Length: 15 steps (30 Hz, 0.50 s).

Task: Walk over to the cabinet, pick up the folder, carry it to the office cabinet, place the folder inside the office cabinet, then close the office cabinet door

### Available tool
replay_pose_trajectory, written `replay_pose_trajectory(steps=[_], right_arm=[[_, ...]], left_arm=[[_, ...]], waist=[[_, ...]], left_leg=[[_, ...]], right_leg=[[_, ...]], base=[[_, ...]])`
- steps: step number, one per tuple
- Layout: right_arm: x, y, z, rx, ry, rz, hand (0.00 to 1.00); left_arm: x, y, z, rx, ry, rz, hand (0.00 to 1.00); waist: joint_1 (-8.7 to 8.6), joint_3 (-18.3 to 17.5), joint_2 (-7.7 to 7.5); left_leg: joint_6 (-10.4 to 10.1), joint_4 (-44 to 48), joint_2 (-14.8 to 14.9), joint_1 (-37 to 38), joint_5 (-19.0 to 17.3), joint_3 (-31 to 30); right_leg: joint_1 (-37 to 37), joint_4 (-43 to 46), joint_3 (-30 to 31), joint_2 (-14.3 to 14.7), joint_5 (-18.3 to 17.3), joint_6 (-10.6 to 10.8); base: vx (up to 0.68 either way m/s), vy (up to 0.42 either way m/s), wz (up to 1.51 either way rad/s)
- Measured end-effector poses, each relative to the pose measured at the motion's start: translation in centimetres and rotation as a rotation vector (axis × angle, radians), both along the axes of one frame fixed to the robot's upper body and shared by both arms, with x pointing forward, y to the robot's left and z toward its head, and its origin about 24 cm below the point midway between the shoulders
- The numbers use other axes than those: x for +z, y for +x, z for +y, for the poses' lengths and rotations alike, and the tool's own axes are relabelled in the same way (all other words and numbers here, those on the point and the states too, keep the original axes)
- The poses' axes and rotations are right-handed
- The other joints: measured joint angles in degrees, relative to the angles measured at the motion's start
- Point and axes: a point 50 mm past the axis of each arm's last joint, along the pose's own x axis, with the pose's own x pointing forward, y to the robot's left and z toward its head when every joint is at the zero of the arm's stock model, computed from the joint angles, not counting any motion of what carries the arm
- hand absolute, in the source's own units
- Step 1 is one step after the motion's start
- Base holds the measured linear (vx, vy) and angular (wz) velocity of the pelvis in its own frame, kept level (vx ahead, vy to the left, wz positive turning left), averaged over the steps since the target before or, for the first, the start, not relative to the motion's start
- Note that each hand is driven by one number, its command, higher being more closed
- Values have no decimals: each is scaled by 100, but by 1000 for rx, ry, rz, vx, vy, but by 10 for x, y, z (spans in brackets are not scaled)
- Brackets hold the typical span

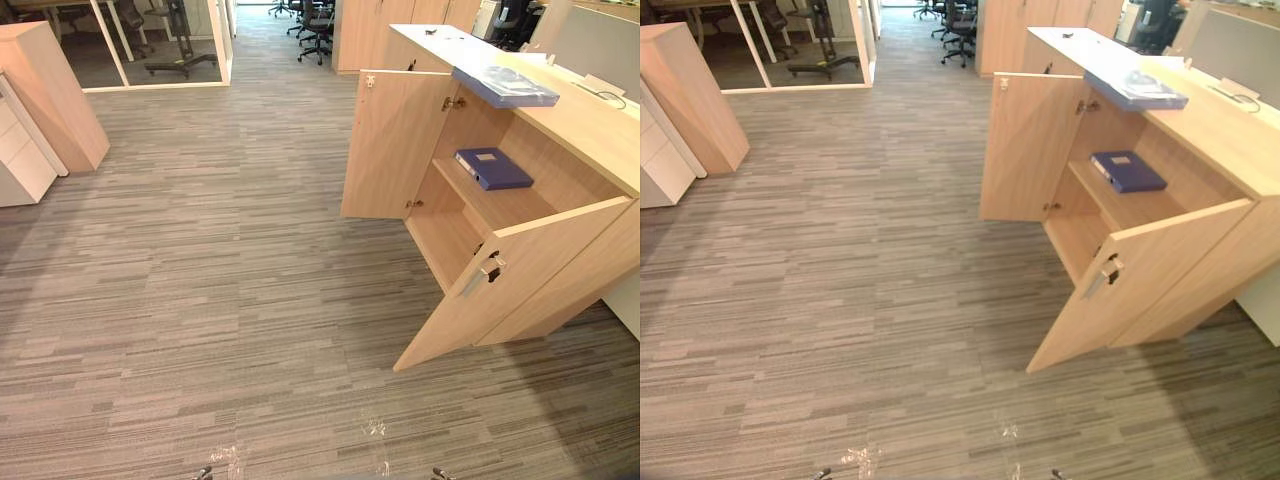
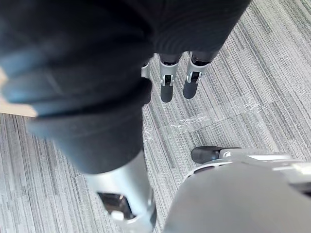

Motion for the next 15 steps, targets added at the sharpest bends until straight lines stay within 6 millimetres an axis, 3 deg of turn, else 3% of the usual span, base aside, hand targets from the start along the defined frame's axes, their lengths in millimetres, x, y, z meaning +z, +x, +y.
replay_pose_trajectory(steps=[15], right_arm=[[0,2,1,-10,2,-9,0]], left_arm=[[1,3,1,-1,35,-18,0]], waist=[[-3,72,-56]], left_leg=[[-10,-136,-6,131,84,50]], right_leg=[[30,-35,1,-2,22,-4]], base=[[-35,-1,-1]])
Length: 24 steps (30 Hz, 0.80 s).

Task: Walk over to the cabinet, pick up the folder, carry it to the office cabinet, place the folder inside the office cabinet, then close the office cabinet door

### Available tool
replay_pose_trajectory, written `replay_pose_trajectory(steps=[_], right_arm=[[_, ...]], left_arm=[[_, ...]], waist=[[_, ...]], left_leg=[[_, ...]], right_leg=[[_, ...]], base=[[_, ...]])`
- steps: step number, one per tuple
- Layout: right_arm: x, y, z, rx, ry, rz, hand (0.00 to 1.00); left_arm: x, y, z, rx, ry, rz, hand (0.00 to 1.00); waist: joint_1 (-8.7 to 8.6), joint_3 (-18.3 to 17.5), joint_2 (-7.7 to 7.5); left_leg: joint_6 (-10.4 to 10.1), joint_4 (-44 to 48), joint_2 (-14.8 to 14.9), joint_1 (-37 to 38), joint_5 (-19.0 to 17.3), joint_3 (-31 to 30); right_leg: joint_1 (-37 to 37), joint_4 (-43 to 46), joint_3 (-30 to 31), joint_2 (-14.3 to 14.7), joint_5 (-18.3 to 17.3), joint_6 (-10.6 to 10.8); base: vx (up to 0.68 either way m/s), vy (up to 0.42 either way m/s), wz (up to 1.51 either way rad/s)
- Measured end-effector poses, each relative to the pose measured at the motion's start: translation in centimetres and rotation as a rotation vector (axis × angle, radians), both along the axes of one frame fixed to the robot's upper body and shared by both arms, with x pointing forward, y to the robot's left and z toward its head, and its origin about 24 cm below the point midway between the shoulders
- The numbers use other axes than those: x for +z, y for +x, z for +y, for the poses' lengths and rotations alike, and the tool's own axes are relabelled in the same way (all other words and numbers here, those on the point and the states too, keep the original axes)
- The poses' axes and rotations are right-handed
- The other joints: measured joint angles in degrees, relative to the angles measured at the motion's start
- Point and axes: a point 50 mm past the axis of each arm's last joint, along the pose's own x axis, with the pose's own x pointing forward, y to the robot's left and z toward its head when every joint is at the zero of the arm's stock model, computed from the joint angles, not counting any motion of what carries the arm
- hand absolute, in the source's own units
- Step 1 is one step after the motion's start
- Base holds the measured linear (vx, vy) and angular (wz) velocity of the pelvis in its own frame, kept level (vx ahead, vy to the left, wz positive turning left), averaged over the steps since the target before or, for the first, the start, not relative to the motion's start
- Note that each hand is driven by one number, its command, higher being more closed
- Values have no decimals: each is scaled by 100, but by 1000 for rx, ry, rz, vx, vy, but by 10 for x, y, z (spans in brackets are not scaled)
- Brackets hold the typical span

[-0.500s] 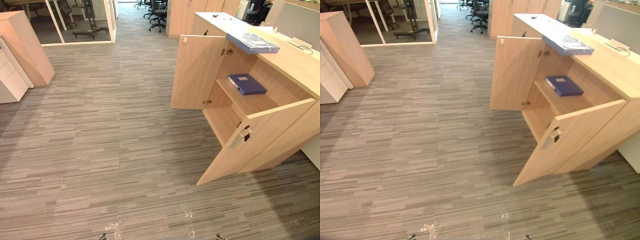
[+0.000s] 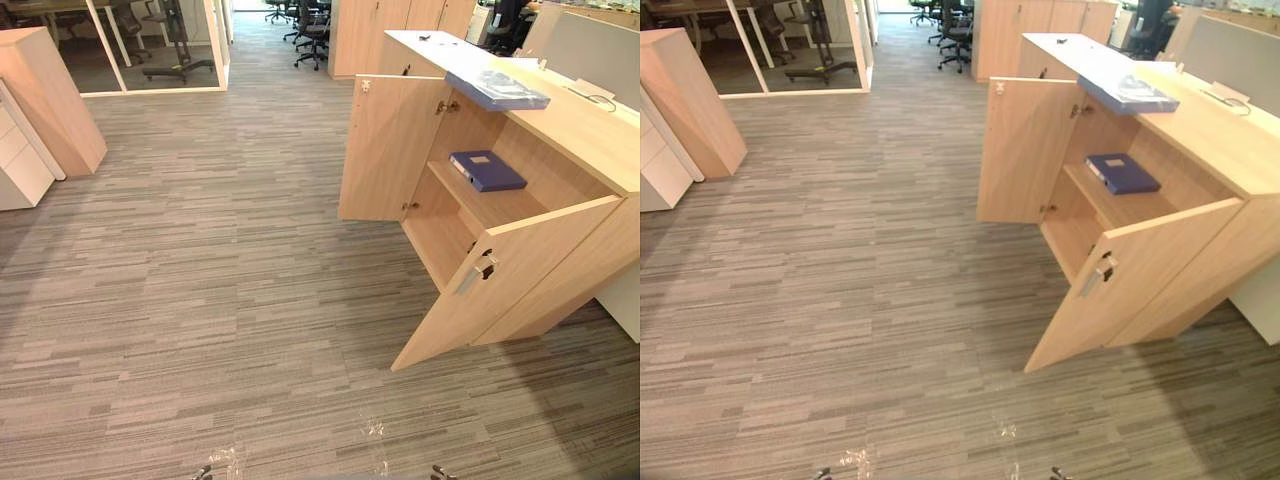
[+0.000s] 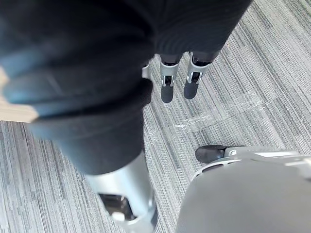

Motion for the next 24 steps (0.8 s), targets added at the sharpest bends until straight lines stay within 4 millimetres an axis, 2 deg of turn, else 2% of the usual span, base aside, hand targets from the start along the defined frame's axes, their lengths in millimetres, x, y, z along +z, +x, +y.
replay_pose_trajectory(steps=[9,11,16,19,20,21,22,23,24], right_arm=[[0,1,0,2,-5,-5,0],[0,1,1,9,-8,-8,0],[1,7,2,37,-8,-15,0],[1,14,4,43,-2,-32,0],[2,17,3,45,-3,-38,0],[2,18,3,46,-2,-41,0],[3,21,2,48,-4,-47,0],[3,21,0,49,-8,-44,0],[3,20,-2,46,-14,-41,0]], left_arm=[[1,6,0,-53,33,-5,0],[2,11,0,-90,39,-11,0],[6,39,-6,-147,42,-72,0],[7,48,-13,-140,16,-102,0],[8,52,-15,-132,6,-119,0],[9,55,-14,-129,7,-130,0],[12,62,-13,-119,7,-157,0],[14,66,-13,-114,7,-177,0],[16,70,-14,-112,6,-200,0]], waist=[[-11,34,-49],[-14,38,-51],[-54,83,-106],[-88,256,-123],[-89,359,-77],[-88,427,-67],[-84,591,-44],[-77,679,-1],[-70,723,58]], left_leg=[[5,-68,-9,9,15,44],[5,-72,-13,10,15,46],[3,-57,-23,7,10,67],[-37,971,49,-440,-496,78],[-167,1610,148,-738,-758,104],[-298,1968,206,-893,-872,131],[-479,2852,331,-1241,-985,151],[-510,3524,445,-1493,-971,190],[-724,4205,590,-1754,-844,267]], right_leg=[[-8,1,3,-1,5,-7],[-10,0,3,-4,6,-8],[-11,-1,12,-15,16,-23],[5,31,21,-6,17,-30],[18,29,13,42,0,-82],[40,29,1,68,-37,-140],[136,25,-40,123,-98,-231],[212,26,-88,170,-137,-287],[332,52,-107,201,-191,-334]], base=[[0,0,0],[0,0,0],[0,0,0],[-13,2,0],[-41,4,2],[-55,-1,8],[-54,-10,13],[-38,-26,22],[5,-21,18]])
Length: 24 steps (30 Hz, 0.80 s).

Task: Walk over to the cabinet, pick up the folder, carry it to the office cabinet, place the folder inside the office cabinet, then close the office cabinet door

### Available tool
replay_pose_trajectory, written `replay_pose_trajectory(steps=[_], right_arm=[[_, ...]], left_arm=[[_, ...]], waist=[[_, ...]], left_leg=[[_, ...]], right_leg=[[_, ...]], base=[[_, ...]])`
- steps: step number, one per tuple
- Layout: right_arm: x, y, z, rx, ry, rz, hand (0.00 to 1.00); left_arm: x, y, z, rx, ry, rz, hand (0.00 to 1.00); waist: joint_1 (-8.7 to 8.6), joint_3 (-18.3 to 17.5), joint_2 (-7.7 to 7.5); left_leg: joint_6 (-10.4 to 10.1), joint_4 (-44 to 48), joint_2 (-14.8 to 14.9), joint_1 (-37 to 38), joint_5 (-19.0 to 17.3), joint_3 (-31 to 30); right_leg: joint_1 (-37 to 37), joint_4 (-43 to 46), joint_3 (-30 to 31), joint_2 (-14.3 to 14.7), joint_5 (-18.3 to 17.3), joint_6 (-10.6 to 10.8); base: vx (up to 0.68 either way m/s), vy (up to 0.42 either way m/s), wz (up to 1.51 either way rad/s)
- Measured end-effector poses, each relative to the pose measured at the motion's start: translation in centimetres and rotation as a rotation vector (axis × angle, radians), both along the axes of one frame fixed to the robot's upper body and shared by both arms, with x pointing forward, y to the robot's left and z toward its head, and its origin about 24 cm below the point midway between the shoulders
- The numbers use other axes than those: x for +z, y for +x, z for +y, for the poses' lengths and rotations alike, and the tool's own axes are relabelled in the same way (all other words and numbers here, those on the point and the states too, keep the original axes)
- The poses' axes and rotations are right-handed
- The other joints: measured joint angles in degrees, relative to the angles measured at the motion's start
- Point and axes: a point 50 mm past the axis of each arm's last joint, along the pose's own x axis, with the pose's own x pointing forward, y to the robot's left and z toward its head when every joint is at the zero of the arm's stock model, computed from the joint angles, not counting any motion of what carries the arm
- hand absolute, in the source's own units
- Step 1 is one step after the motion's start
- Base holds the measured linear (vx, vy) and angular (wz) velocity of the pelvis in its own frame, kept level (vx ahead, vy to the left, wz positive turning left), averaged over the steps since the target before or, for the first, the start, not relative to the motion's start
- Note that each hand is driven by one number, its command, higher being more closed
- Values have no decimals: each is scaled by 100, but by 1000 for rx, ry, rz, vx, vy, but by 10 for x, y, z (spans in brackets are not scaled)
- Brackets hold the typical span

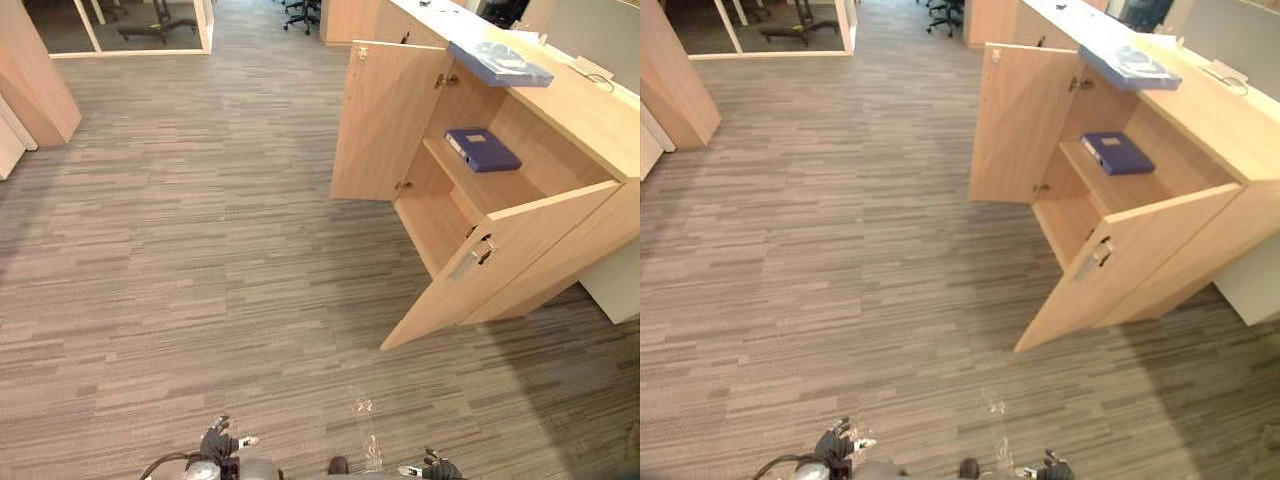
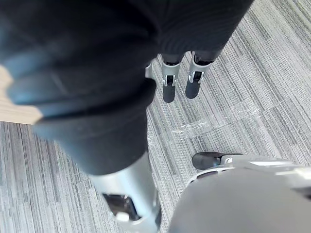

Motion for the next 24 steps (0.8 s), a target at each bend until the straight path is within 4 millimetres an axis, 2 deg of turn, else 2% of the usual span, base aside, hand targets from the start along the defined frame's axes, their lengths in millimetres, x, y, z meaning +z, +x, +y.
replay_pose_trajectory(steps=[1,2,3,4,5,6,8,9,10,12,14,18,20,21,22,23,24], right_arm=[[0,-2,-1,-5,-2,4,0],[0,-3,-3,-25,-3,4,0],[1,-2,-5,-42,-6,-2,0],[1,-1,-6,-48,-8,-6,0],[2,2,-7,-61,-8,-14,0],[2,5,-8,-70,-6,-23,0],[3,8,-9,-73,-9,-32,0],[4,9,-11,-74,-16,-34,0],[3,8,-10,-76,-18,-33,0],[3,9,-7,-79,-12,-35,0],[3,11,-7,-77,-12,-41,0],[4,15,-5,-69,-2,-57,0],[5,15,-6,-64,-3,-58,0],[5,15,-9,-64,-10,-58,0],[7,16,-13,-65,-20,-67,0],[7,16,-15,-65,-23,-73,0],[9,19,-18,-84,-28,-93,0]], left_arm=[[1,1,0,4,-1,-8,0],[2,4,1,11,-2,-19,0],[2,5,1,14,-2,-25,0],[3,5,1,15,-4,-28,0],[3,6,0,14,-4,-33,0],[3,5,1,18,-3,-31,0],[3,4,0,17,-5,-30,0],[3,5,0,18,-5,-30,0],[3,4,1,22,0,-30,0],[4,5,2,25,9,-35,0],[4,6,-2,16,10,-46,0],[2,0,-7,-12,6,-32,0],[1,1,-14,-26,-7,-34,0],[1,2,-20,-36,-19,-38,0],[0,3,-25,-58,-27,-42,0],[0,3,-27,-68,-28,-42,0],[0,3,-27,-92,-22,-39,0]], waist=[[15,18,0],[43,59,-36],[54,84,12],[53,86,9],[61,116,32],[65,116,62],[65,147,156],[66,184,221],[101,196,181],[95,175,100],[89,135,70],[85,-83,111],[77,-156,164],[73,-180,208],[73,-197,236],[69,-200,229],[22,-196,226]], left_leg=[[-143,288,41,-125,133,34],[88,530,115,-288,-32,156],[205,368,243,-388,-230,256],[242,145,261,-424,-254,238],[258,-477,258,-439,-236,192],[245,-1429,218,-416,-74,117],[208,-2572,235,-283,316,26],[156,-2890,216,-109,847,68],[290,-3157,100,63,1219,204],[383,-3122,-127,63,1181,261],[660,-3052,-401,181,1048,420],[943,-3173,-744,506,851,748],[1054,-3317,-914,812,713,827],[1081,-3397,-991,983,699,812],[1149,-3455,-1103,1220,668,787],[1215,-3454,-1161,1335,626,777],[1385,-3481,-1342,1673,507,691]], right_leg=[[67,29,5,-24,-43,-24],[87,144,7,-111,-132,-39],[87,207,18,-176,-174,-29],[84,216,33,-212,-183,-16],[65,257,75,-307,-196,5],[-52,352,122,-426,-248,85],[-148,462,179,-511,-344,232],[-155,520,211,-563,-415,342],[-119,505,252,-687,-466,441],[-109,526,256,-896,-486,543],[-23,540,307,-1219,-579,752],[41,535,429,-1596,-551,929],[-147,1254,482,-1811,-732,1142],[-350,1864,528,-1916,-837,1157],[-760,3009,564,-2100,-931,1034],[-984,3636,516,-2225,-934,938],[-1513,5250,108,-2608,-1061,467]], base=[[46,-11,13],[60,15,2],[47,27,-1],[57,65,-6],[137,165,-12],[161,198,-15],[152,205,-13],[175,266,-21],[231,288,-19],[231,203,-9],[322,233,-20],[291,174,-39],[311,231,-37],[240,228,-26],[175,182,-18],[301,283,11],[257,206,31]])
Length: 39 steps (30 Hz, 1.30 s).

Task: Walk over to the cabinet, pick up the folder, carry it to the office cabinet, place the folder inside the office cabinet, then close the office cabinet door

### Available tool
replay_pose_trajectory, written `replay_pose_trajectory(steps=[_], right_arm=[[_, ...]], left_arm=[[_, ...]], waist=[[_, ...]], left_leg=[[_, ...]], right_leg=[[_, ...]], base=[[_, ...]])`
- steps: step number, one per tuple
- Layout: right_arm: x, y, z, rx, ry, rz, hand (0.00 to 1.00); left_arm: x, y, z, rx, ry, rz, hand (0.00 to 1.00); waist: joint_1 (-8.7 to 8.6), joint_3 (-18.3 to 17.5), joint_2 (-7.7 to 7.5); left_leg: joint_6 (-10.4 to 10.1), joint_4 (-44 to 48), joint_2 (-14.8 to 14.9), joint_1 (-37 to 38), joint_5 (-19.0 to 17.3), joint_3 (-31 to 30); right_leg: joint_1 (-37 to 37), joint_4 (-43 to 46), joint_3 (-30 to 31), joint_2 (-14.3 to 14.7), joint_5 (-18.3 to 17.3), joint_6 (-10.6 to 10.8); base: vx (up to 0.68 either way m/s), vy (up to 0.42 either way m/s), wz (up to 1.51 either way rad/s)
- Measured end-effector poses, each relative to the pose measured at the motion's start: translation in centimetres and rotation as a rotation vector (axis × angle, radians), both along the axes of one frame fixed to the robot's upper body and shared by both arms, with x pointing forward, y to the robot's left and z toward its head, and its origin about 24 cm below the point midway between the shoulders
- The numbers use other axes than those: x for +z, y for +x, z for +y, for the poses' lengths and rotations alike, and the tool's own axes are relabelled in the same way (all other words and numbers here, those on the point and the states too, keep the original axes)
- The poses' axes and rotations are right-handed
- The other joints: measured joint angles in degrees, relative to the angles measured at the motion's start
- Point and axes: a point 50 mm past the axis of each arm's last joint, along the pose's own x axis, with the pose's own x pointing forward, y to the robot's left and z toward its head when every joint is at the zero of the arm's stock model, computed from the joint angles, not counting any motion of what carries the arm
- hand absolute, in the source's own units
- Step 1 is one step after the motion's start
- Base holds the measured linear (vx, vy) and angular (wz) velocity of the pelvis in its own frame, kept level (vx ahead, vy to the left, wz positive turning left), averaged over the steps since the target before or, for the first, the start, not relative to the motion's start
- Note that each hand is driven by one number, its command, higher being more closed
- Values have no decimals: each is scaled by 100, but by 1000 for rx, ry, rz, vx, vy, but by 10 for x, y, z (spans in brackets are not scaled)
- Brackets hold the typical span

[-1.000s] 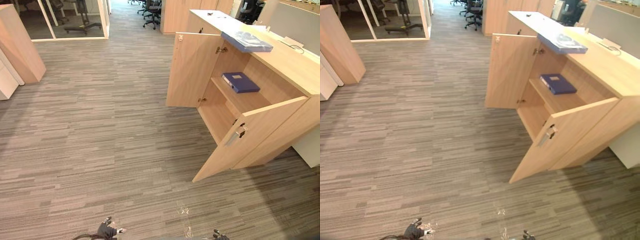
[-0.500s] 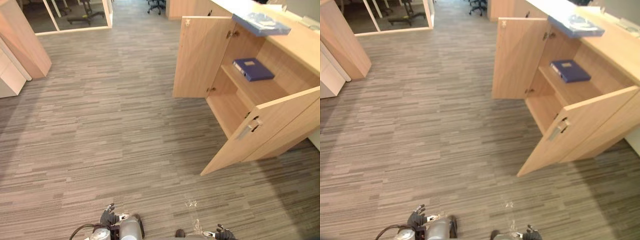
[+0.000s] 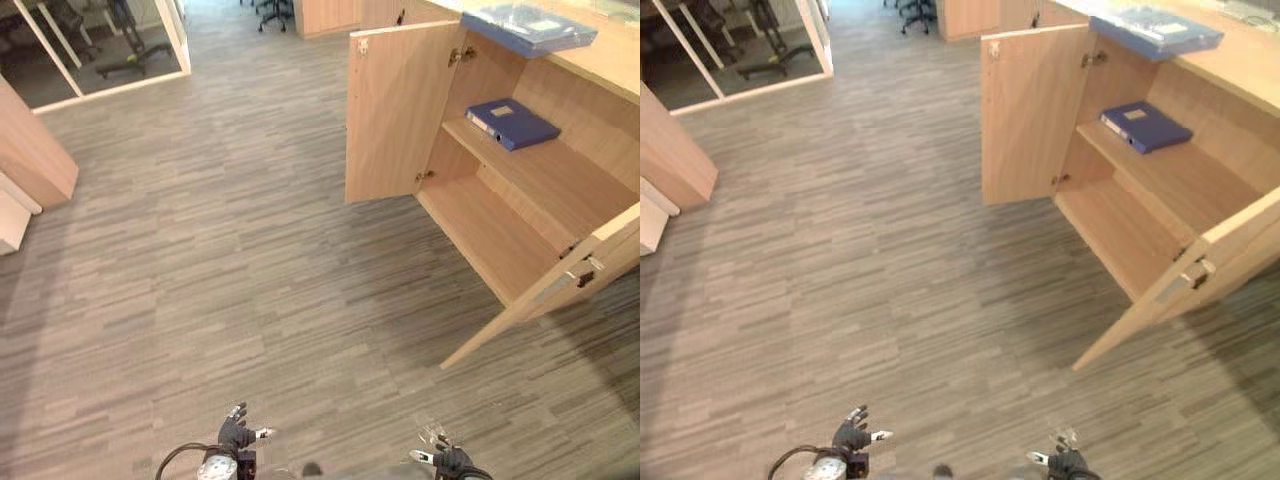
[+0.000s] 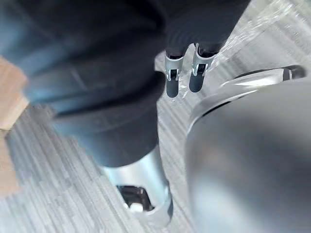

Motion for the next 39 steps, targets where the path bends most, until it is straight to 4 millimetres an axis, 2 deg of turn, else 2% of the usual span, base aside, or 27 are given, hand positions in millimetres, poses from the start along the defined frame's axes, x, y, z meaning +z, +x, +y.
replay_pose_trajectory(steps=[2,3,6,7,8,9,10,13,14,15,16,17,18,20,21,23,24,27,29,30,31,32,34,35,36,37,39], right_arm=[[1,2,-2,2,-7,-7,0],[3,8,-1,6,-7,-29,0],[4,12,1,-6,0,-53,0],[3,10,3,-31,15,-53,0],[2,8,5,-35,22,-51,0],[1,6,8,-37,28,-44,0],[-1,-2,8,-61,33,-30,0],[-1,-6,2,-89,25,-21,0],[-3,-15,2,-110,28,-2,0],[-6,-25,4,-135,37,25,0],[-7,-31,4,-148,39,42,0],[-9,-41,4,-166,43,73,0],[-9,-49,2,-201,46,91,0],[-9,-48,1,-227,49,84,0],[-9,-42,0,-225,46,72,0],[-7,-31,0,-217,44,46,0],[-6,-23,1,-213,46,28,0],[-4,-10,1,-202,48,-2,0],[-3,-6,2,-187,43,-9,0],[-3,-5,3,-177,43,-8,0],[-4,-8,5,-169,44,1,0],[-4,-10,6,-168,46,6,0],[-5,-8,8,-159,51,4,0],[-5,-7,11,-152,58,3,0],[-5,-7,13,-132,64,7,0],[-5,-7,13,-131,66,7,0],[-6,-9,12,-118,67,14,0]], left_arm=[[0,-1,0,-11,6,0,0],[0,0,3,-12,12,-1,0],[-3,-6,8,-6,26,33,0],[-5,-10,9,-1,27,51,0],[-6,-14,10,8,25,62,0],[-6,-15,11,21,24,64,0],[-7,-17,8,28,8,72,0],[-9,-22,5,66,-16,85,0],[-10,-23,8,85,-19,89,0],[-9,-22,10,95,-17,89,0],[-9,-22,10,95,-17,90,0],[-10,-22,8,99,-26,92,0],[-9,-21,8,128,-32,79,0],[-8,-23,12,158,-30,76,0],[-7,-20,12,163,-28,66,0],[-6,-16,11,165,-27,49,0],[-5,-14,13,181,-26,43,0],[-4,-11,13,190,-25,35,0],[-5,-13,15,206,-25,38,0],[-5,-13,15,213,-25,37,0],[-4,-12,15,216,-25,30,0],[-4,-12,16,217,-23,29,0],[-4,-12,19,228,-18,28,0],[-4,-14,22,239,-10,31,0],[-3,-12,25,237,-4,26,0],[-3,-13,25,237,-3,27,0],[-5,-19,26,237,1,46,0]], waist=[[-65,2,9],[-106,72,34],[-114,227,85],[-133,276,76],[-152,286,44],[-167,266,-25],[-208,218,-111],[-268,121,76],[-283,80,138],[-281,78,119],[-279,78,83],[-282,100,57],[-259,126,82],[-236,126,72],[-228,127,61],[-179,132,53],[-112,137,44],[-77,165,12],[-60,183,41],[-52,193,47],[-10,213,71],[2,223,51],[51,180,55],[41,196,-14],[47,185,-39],[49,174,-37],[90,12,-8]], left_leg=[[5,-86,-28,177,-4,-111],[1,-160,20,308,-6,-216],[-93,-258,268,513,-64,-284],[-178,-305,385,621,-123,-322],[-251,-361,436,696,-173,-317],[-337,-398,437,725,-231,-324],[-469,-395,476,811,-340,-403],[-723,-325,829,818,-555,-388],[-851,-117,1056,779,-679,-416],[-1021,438,1258,617,-811,-474],[-1103,875,1355,449,-865,-487],[-1213,1993,1567,0,-919,-513],[-1253,3385,1898,-538,-939,-415],[-1205,4065,2077,-863,-964,-239],[-1156,4135,2065,-1124,-992,-158],[-1080,3816,1956,-1488,-1038,-167],[-1080,3369,1890,-1635,-1037,-204],[-1175,2020,1658,-1763,-940,-462],[-1238,423,1587,-1746,-339,-855],[-1302,183,1596,-1748,-220,-923],[-1379,-16,1686,-1751,7,-1037],[-1383,90,1686,-1721,277,-1030],[-1214,367,1502,-1712,958,-1025],[-1017,651,1330,-1744,1041,-932],[-842,859,1162,-1725,792,-709],[-802,890,1122,-1715,735,-679],[-567,925,821,-1562,343,-270]], right_leg=[[-173,372,-261,-7,-138,-29],[-352,274,-512,225,-377,39],[-522,-722,-689,868,-508,63],[-551,-1458,-716,1148,-455,43],[-548,-2010,-703,1294,-288,18],[-529,-2493,-628,1375,125,-98],[-500,-2507,-588,1427,591,-386],[-461,-2511,-707,1759,338,-482],[-357,-2589,-817,1956,185,-528],[-157,-2736,-953,2116,93,-606],[-43,-2832,-1012,2165,75,-631],[258,-3083,-1132,2253,87,-610],[650,-3406,-1224,2435,101,-622],[987,-3683,-1241,2561,111,-639],[1157,-3868,-1228,2594,110,-638],[1331,-4052,-1159,2605,111,-636],[1389,-4094,-1083,2573,132,-663],[1598,-4209,-932,2402,97,-599],[1823,-4311,-741,2258,7,-409],[1901,-4333,-695,2244,-27,-352],[2091,-4361,-570,2211,-146,-154],[2172,-4368,-506,2162,-204,-59],[2305,-4355,-254,1909,-313,189],[2298,-4341,-75,1670,-298,280],[2262,-4292,71,1395,-126,554],[2253,-4265,116,1342,-98,600],[1917,-3776,538,894,-17,680]], base=[[225,89,41],[151,-9,33],[144,-88,18],[88,-117,10],[83,-129,12],[133,-231,15],[133,-219,9],[222,-277,-3],[358,-346,21],[379,-352,30],[340,-297,41],[314,-281,40],[296,-258,35],[241,-172,8],[205,-126,0],[218,-55,-17],[259,-6,-33],[328,64,-27],[300,151,-39],[327,208,-47],[274,194,-39],[353,289,-53],[436,388,-64],[497,447,-70],[391,370,-50],[322,358,-41],[278,345,-56]])
